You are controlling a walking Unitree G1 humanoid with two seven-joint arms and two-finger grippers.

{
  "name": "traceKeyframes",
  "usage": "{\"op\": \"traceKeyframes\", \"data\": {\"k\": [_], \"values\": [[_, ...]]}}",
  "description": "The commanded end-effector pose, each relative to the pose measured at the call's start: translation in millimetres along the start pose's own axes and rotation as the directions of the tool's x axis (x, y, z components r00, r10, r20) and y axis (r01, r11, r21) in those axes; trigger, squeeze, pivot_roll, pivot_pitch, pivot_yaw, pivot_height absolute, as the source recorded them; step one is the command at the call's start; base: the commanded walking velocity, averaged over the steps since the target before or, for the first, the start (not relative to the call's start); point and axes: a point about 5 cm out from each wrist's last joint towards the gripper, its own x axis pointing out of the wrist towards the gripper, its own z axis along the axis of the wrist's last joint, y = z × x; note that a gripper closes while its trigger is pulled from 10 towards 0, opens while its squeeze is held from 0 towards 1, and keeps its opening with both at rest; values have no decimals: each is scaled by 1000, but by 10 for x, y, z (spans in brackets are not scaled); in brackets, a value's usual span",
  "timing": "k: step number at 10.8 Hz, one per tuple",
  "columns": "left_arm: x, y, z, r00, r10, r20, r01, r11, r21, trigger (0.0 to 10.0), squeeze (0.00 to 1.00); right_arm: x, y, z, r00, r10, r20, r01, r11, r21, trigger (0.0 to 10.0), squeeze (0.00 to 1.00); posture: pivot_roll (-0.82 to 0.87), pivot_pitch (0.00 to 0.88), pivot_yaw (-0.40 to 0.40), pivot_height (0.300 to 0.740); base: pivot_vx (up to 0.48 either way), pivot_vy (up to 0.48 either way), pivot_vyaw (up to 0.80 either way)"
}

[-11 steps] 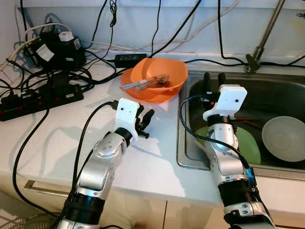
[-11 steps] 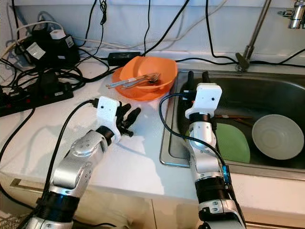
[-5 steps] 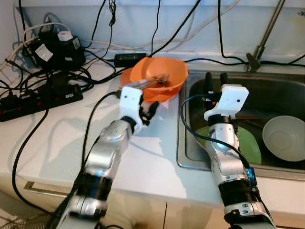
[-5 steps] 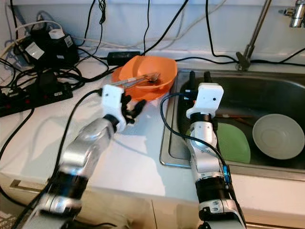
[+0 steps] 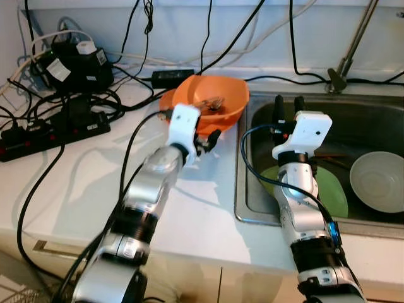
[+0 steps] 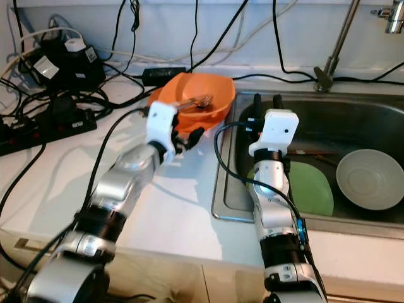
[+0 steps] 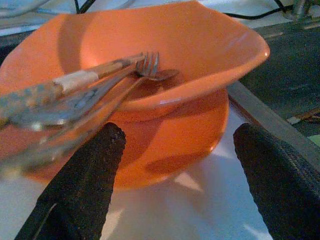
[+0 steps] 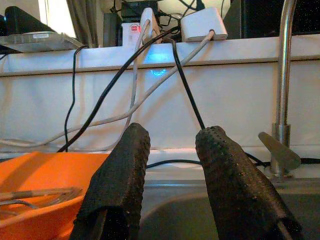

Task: Kitchen organization

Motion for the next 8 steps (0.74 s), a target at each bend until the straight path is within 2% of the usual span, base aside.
{"op": "traceKeyframes", "data": {"k": [1,4,8], "values": [[25,22,25,1000,8,-1,-8,1000,21,10000,0,19,10,18,1000,1,10,-1,1000,-3,10000,0,52,0,94,740,0,0,0],[133,73,22,998,34,-50,-34,999,14,10000,0,22,12,18,1000,4,10,-4,1000,-4,10000,0,49,0,93,740,0,0,0],[227,181,128,996,83,-42,-83,996,17,10000,0,26,6,21,1000,0,11,0,1000,-6,10000,0,41,0,97,740,0,0,0]]}}
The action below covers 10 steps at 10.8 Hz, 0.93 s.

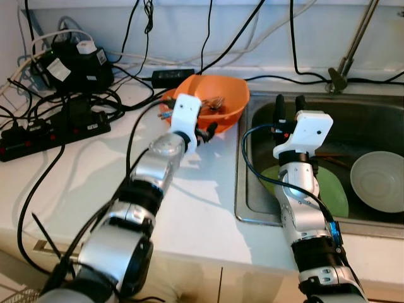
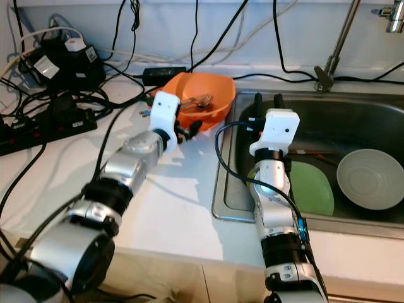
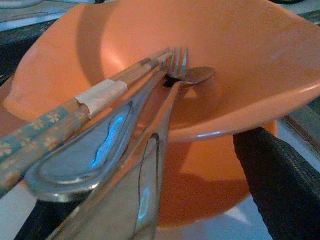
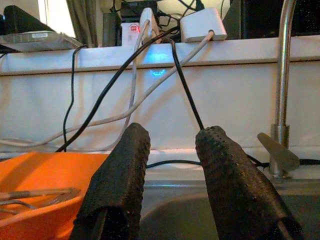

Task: Kitchen organization

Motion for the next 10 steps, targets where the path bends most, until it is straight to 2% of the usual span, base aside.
{"op": "traceKeyframes", "data": {"k": [1,6,10], "values": [[20,71,67,999,37,8,-37,999,-3,10000,0,21,18,16,1000,0,8,0,1000,0,10000,0,41,0,98,740,0,0,0],[83,140,115,997,61,-40,-62,997,-45,10000,0,-4,11,12,1000,-3,6,3,1000,-3,10000,0,29,0,108,740,0,0,0],[93,141,96,996,54,-73,-56,998,-24,10000,0,-67,23,-8,1000,-5,-5,5,1000,1,10000,0,32,0,121,740,0,0,0]]}}
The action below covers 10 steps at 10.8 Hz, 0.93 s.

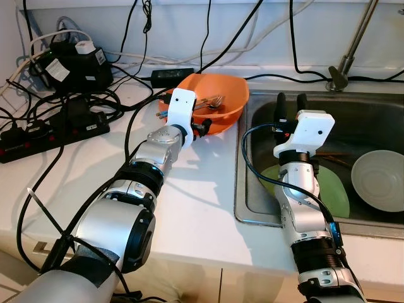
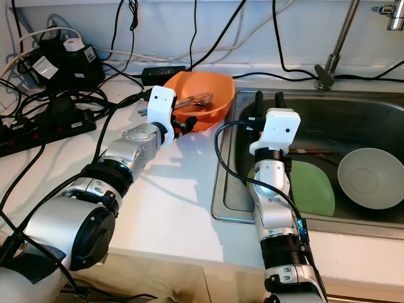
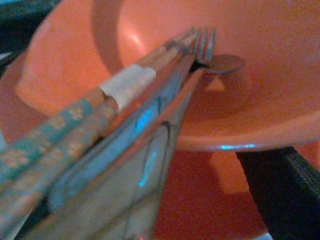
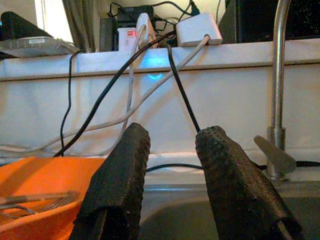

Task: Kitchen organization

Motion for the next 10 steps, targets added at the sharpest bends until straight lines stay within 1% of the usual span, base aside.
{"op": "traceKeyframes", "data": {"k": [1,3,5,6,7,8,10], "values": [[6,4,66,1000,-6,-8,6,999,34,10000,0,-111,21,-70,999,3,-38,-3,1000,0,10000,0,32,0,134,740,0,0,0],[11,-10,48,999,-9,-33,11,999,52,10000,0,-165,26,-81,999,-1,-49,1,1000,2,10000,0,33,0,143,740,0,0,0],[12,-14,31,998,-14,-54,17,998,54,10000,0,-192,32,-81,999,-3,-54,3,1000,4,10000,0,34,0,146,740,0,0,0],[11,-20,-8,996,-25,-87,30,999,46,10000,0,-206,37,-73,998,-3,-59,3,1000,6,10000,0,41,4,145,740,0,0,0],[11,-22,-22,995,-31,-98,35,999,39,10000,0,-209,36,-70,998,-1,-62,2,1000,6,10000,0,45,6,145,740,0,0,0],[1,-16,-95,989,-51,-136,54,998,14,10000,0,-194,40,-69,998,2,-65,-2,1000,7,10000,0,55,0,144,740,0,0,0],[-19,19,-198,983,-69,-171,68,998,-14,10000,0,-177,54,-64,998,8,-65,-8,1000,11,10000,0,60,0,141,740,0,0,0]]}}
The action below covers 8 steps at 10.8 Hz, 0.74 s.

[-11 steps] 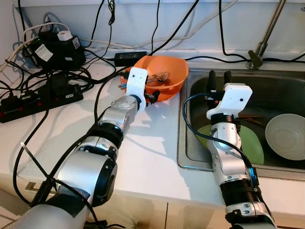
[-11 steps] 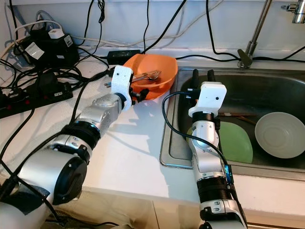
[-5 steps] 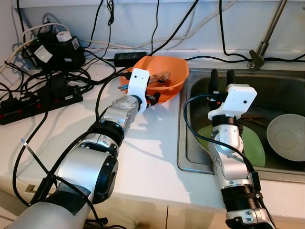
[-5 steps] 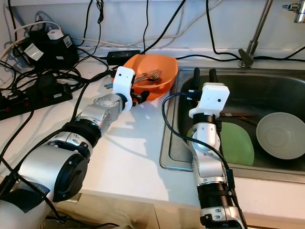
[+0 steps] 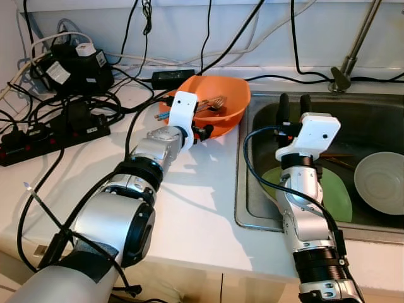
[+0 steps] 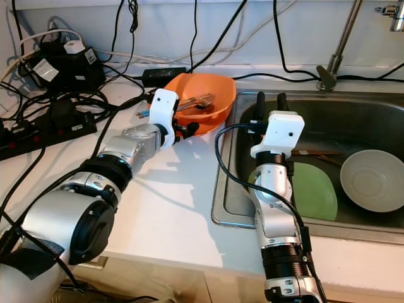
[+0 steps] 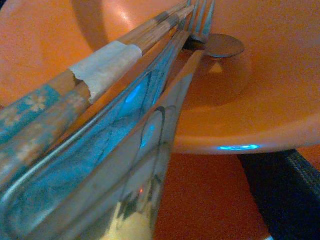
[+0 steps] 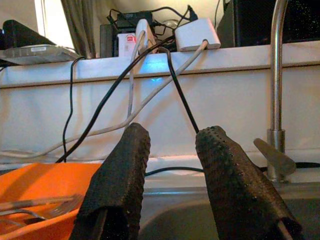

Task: Kitchen organization

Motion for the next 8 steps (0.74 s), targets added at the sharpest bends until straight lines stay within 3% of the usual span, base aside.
{"op": "traceKeyframes", "data": {"k": [1,4,6,8], "values": [[-10,42,-271,995,-13,-101,10,999,-31,10000,0,-89,42,-135,997,13,-70,-13,1000,1,10000,0,65,0,136,740,0,0,0],[-80,147,-503,988,-12,-156,2,998,-65,10000,0,-47,53,-135,997,28,-72,-28,1000,3,10000,0,84,0,121,740,0,0,0],[-213,251,-488,990,5,-142,-18,996,-87,10000,0,-22,69,-139,997,36,-72,-36,999,5,10000,0,100,0,118,740,0,0,0],[-457,297,-502,991,11,-136,-23,996,-84,10000,0,6,91,-148,996,46,-73,-46,999,9,10000,0,121,0,120,740,0,0,0]]}}
